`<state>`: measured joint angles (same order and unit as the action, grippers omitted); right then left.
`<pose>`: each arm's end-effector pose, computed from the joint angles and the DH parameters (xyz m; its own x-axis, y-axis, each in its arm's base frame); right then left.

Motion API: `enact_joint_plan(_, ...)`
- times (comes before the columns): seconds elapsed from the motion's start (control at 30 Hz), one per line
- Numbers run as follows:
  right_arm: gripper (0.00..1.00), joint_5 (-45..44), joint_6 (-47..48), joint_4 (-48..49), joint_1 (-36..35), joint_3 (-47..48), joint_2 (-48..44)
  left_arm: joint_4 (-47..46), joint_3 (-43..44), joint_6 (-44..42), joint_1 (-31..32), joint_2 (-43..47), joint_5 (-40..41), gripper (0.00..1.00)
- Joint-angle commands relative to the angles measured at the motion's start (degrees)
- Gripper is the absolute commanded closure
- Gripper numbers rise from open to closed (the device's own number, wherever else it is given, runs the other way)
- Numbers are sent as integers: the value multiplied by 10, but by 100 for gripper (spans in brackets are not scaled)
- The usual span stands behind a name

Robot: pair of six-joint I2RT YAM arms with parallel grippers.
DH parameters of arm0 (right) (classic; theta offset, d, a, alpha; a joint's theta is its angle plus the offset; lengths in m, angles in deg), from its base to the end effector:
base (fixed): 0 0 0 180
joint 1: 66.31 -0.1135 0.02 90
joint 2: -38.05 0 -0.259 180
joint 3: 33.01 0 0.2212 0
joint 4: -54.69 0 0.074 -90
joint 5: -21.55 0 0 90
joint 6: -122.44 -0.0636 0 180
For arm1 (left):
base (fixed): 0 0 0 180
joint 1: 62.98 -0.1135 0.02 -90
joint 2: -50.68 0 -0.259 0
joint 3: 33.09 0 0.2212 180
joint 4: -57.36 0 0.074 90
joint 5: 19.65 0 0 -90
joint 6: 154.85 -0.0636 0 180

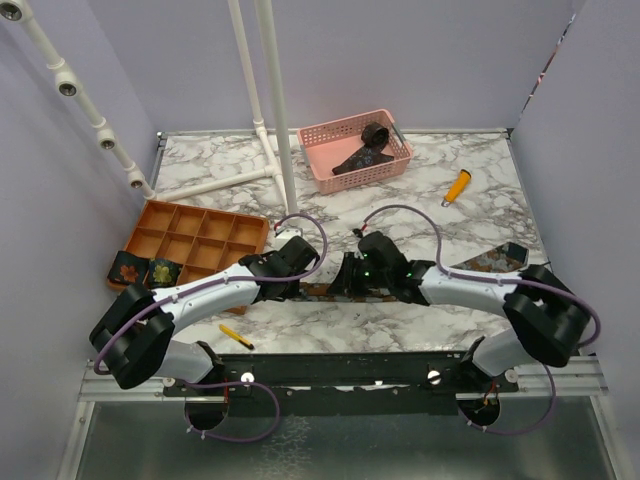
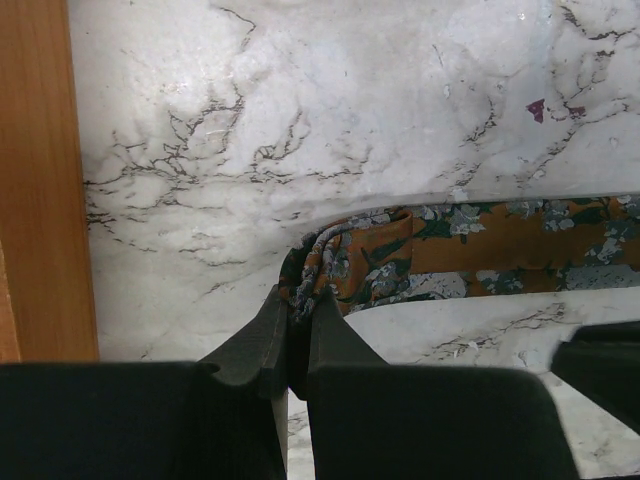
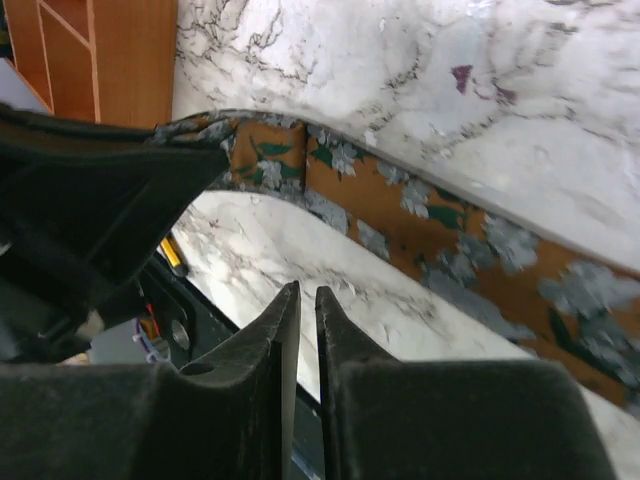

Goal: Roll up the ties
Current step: Roll the tie at the center of the board.

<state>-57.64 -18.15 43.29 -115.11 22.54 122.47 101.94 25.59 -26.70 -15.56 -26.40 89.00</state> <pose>0.1838 0.2281 0.1763 -0.9142 0.1079 -0.3907 -0.2001 0.7182 0.6665 0.1726 -0.1578 0.1765 -0.8443 0.0537 -0.5332 0.0990 0.9935 -0.0566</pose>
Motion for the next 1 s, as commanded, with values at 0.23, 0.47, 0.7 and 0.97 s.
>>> enact_joint_plan(0.23, 88, 54, -76, 117, -19, 102, 169, 25, 5, 13, 8, 17, 35, 100)
enact_joint_plan(0.47, 90, 61, -100, 85, -20, 135, 244, 27, 10, 11, 8, 18, 32, 100)
enact_joint_plan(0.7, 90, 60, -116, 85, -25, 130, 273, 46, 30, 7, 8, 23, 39, 100)
enact_joint_plan(0.97, 91, 89, -154, 155, -26, 113, 307, 49, 73, 24, 32, 20, 10, 100)
